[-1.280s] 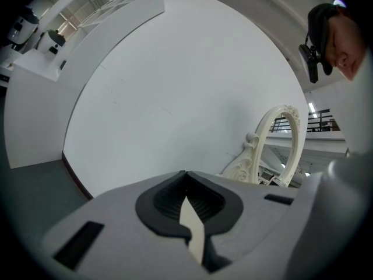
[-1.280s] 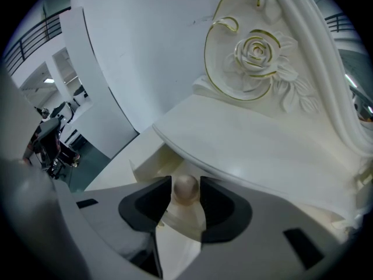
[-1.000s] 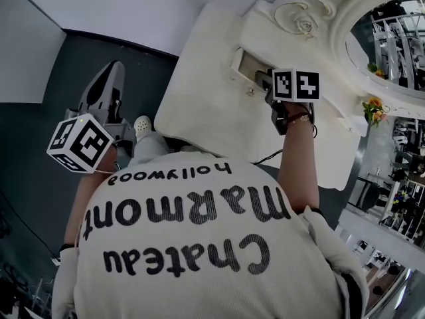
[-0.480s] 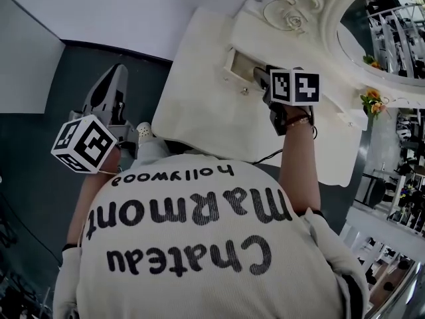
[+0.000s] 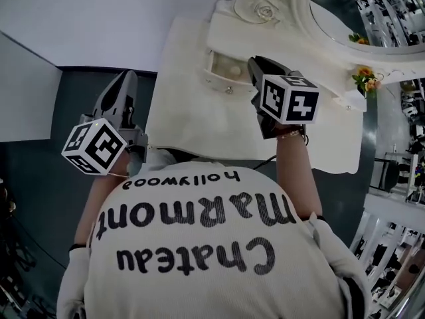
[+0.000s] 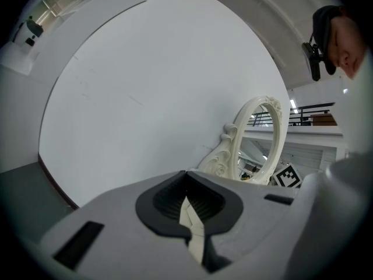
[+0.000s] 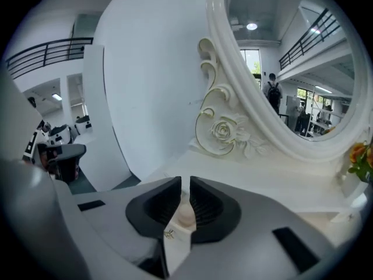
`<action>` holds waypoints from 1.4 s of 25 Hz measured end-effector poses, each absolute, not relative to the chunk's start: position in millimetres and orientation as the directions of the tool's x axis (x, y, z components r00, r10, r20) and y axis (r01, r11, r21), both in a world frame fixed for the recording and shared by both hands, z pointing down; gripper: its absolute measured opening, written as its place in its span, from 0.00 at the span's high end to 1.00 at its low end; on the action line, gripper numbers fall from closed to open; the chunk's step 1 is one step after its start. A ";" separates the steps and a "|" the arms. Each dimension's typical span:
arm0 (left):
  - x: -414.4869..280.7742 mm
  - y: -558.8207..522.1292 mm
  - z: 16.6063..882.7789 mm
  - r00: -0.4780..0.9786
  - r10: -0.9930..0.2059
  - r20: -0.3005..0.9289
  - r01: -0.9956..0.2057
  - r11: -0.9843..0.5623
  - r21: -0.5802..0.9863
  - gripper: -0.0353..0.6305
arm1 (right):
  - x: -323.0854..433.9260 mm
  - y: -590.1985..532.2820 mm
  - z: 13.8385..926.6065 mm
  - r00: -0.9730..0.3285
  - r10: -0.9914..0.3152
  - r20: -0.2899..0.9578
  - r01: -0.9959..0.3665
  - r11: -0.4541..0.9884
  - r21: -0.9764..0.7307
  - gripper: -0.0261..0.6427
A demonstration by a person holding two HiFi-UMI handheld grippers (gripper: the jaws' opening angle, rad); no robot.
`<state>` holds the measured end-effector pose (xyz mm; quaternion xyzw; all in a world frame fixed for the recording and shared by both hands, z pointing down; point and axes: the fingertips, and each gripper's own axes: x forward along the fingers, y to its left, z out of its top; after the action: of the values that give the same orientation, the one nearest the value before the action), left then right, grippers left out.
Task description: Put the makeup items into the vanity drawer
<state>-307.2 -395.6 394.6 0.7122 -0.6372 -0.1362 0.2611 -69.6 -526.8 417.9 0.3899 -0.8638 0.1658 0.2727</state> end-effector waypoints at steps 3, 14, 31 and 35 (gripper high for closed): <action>-288.3 -401.3 391.1 0.180 -0.975 0.132 -0.838 -0.082 0.539 0.93 | -64.0 -521.0 394.7 -0.616 -0.620 0.486 -0.756 0.638 -0.143 0.89; -221.1 -397.4 370.3 0.246 -0.964 0.098 -0.862 -0.172 0.477 0.94 | -42.0 -471.7 352.7 -0.707 -0.693 0.144 -0.705 0.670 -0.234 0.90; -181.4 -342.6 383.2 0.188 -0.975 0.121 -0.877 -0.111 0.467 0.93 | -6.4 -432.5 381.9 -0.702 -0.680 0.212 -0.712 0.656 -0.251 0.90; -177.6 -329.8 381.1 0.171 -0.978 0.116 -0.880 -0.098 0.465 0.93 | -1.6 -422.9 382.5 -0.708 -0.674 0.213 -0.706 0.662 -0.251 0.90</action>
<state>-177.6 -329.8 381.1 0.7327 -0.6340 -0.1116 0.2208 -1.6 -422.9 382.5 0.3788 -0.9103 0.1589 0.0508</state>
